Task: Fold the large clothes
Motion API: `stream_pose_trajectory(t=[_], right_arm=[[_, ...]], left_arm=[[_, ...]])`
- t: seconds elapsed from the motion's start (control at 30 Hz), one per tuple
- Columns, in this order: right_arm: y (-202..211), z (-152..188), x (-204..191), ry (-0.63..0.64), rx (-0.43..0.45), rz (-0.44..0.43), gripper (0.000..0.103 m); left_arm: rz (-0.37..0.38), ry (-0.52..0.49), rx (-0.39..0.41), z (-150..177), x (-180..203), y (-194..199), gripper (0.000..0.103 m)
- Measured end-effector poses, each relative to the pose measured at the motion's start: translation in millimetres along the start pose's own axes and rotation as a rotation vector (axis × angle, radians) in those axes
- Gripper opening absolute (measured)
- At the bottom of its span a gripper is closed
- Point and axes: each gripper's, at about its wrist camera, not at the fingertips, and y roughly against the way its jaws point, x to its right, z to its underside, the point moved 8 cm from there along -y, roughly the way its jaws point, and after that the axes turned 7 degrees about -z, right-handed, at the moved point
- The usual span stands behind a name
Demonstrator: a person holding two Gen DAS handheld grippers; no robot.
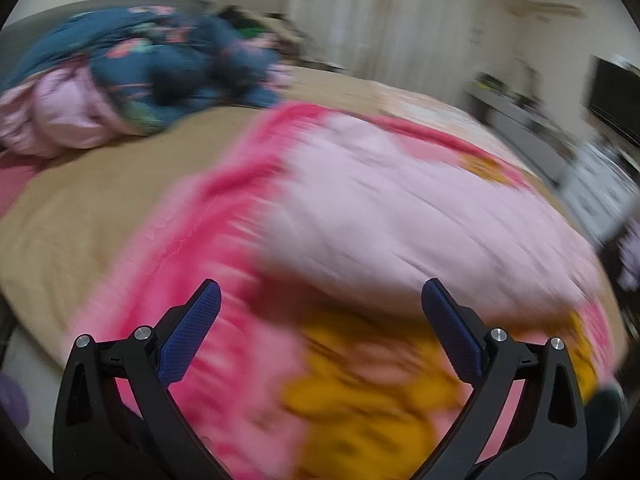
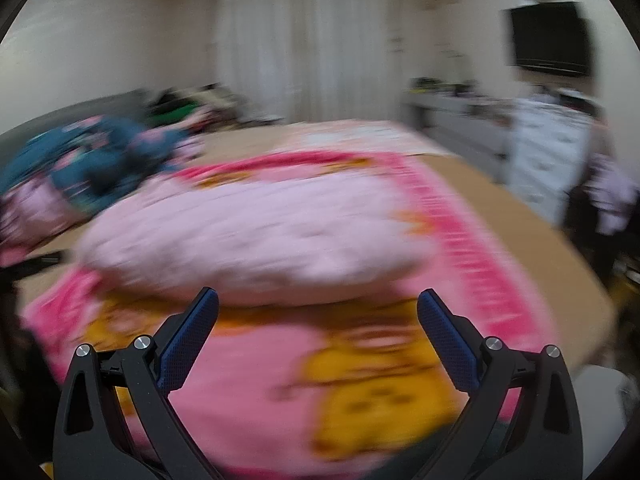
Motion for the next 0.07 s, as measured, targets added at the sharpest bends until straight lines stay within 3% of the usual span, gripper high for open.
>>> stream_pose_trajectory(t=[0.07], right_arm=[[10,2,80,-0.102,0.005,0.139,0.099]], left_arm=[[-0.156,0.036,0.036,-35,-63,-24,0.094]])
